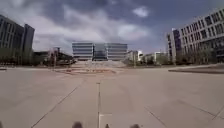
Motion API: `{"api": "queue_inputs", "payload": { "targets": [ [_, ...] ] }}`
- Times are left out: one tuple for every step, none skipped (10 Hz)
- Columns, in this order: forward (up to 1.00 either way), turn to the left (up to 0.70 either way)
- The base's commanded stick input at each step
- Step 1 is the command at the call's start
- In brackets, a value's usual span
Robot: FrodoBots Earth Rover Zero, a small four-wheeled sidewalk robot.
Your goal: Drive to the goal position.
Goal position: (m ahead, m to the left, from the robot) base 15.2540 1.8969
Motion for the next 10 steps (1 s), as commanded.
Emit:
{"api": "queue_inputs", "payload": {
  "targets": [
    [0.70,-0.01],
    [0.70,-0.01],
    [0.70,-0.01],
    [0.70,-0.01],
    [0.70,-0.01],
    [0.70,-0.01],
    [0.70,-0.01],
    [0.70,-0.01],
    [0.70,-0.01],
    [0.70,-0.01]
  ]
}}
